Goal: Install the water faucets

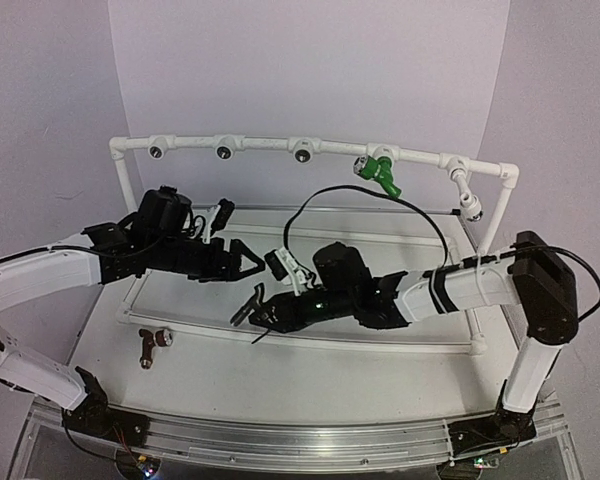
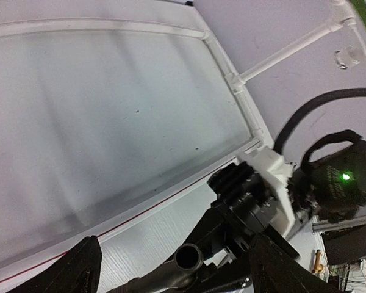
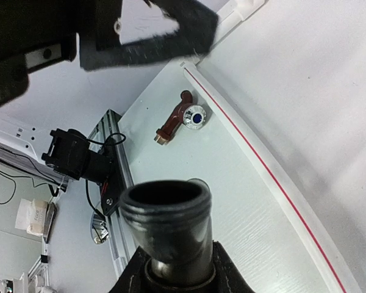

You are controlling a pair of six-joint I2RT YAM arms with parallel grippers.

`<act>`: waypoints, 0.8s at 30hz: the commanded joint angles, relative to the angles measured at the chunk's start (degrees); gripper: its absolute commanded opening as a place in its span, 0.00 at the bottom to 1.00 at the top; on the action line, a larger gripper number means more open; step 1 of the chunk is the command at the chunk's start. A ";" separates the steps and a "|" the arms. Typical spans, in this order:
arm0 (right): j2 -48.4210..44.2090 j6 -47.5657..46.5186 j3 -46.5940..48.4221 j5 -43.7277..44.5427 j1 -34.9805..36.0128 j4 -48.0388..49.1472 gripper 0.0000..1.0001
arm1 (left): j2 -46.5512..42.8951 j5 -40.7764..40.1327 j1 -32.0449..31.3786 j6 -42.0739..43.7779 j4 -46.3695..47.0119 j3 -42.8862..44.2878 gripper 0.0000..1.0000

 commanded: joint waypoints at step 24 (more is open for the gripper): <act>-21.99 -2.42 -12.86 -4.47 0.60 22.24 0.00 | -5.47 37.39 -1.88 -5.75 32.23 -11.45 0.59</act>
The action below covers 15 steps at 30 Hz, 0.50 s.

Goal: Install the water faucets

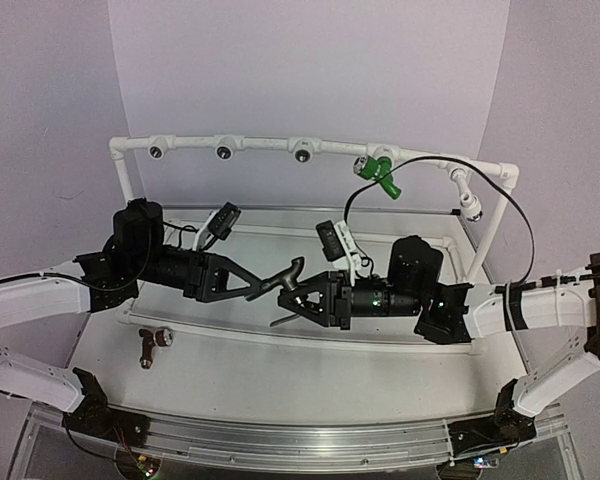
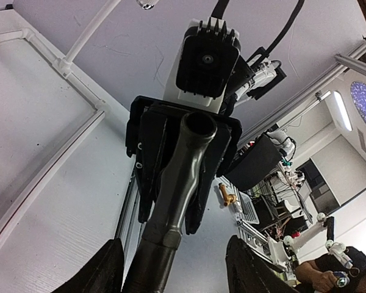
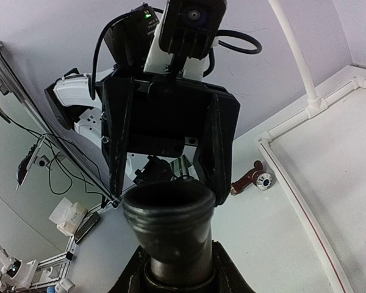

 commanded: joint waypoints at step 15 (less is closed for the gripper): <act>0.68 0.25 8.23 6.49 0.01 -9.90 0.88 | -0.66 2.81 -0.70 7.77 -2.22 0.89 0.00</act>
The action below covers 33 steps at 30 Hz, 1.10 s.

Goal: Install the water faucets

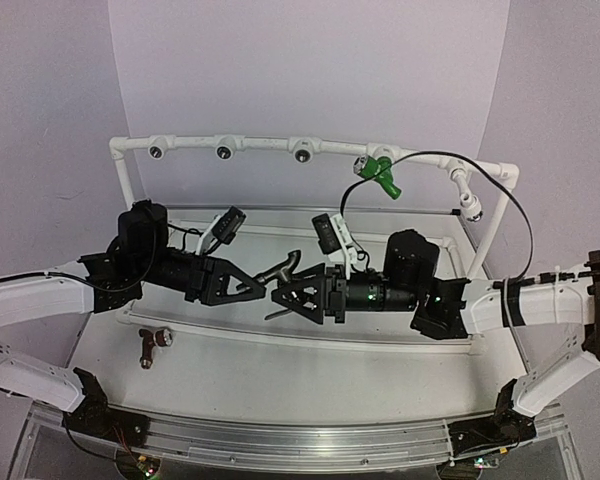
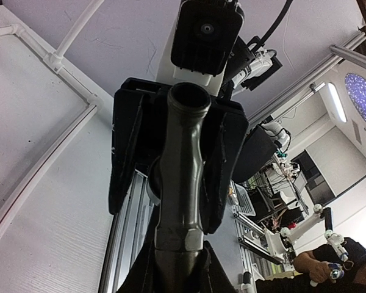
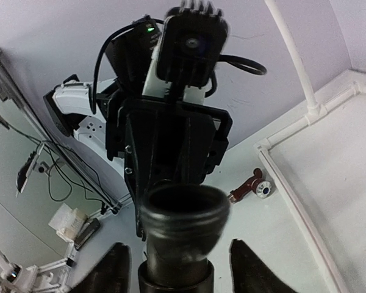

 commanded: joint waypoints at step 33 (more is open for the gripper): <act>9.51 -3.09 17.81 -15.89 0.01 -21.34 0.29 | -1.24 -0.02 -0.08 20.46 -24.35 6.95 0.00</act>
